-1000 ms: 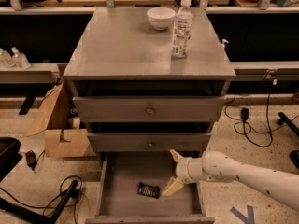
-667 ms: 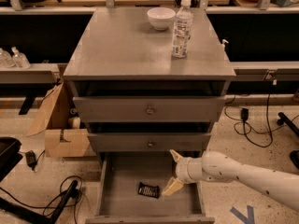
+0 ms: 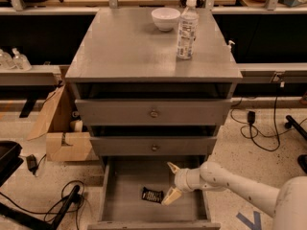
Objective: Pick rxbar chocolate from bottom drawer and place on counter
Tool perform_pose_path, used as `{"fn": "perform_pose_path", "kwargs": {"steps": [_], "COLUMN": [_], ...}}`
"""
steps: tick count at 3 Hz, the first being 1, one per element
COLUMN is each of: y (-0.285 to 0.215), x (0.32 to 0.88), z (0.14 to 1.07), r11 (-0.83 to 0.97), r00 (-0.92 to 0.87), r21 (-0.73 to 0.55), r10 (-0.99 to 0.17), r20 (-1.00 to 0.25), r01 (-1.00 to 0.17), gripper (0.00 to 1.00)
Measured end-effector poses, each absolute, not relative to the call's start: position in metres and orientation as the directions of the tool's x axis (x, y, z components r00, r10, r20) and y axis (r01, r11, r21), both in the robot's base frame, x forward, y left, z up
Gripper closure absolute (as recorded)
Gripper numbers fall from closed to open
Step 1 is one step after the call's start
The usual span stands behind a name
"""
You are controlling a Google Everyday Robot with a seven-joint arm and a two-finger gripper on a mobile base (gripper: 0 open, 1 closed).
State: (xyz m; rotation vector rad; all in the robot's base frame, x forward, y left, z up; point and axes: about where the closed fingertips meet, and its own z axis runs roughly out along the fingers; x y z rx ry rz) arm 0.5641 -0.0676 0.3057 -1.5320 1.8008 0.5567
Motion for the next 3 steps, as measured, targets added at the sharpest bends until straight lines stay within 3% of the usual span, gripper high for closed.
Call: {"fn": "perform_pose_path", "kwargs": {"steps": [3], "y": [-0.058], "x": [0.595], "z": [0.187], "r11": [0.142], "r00": [-0.023], "r21": [-0.118], "r10": [-0.728], "r20": [-0.685], "r01": [-0.983], "gripper": [0.00]}}
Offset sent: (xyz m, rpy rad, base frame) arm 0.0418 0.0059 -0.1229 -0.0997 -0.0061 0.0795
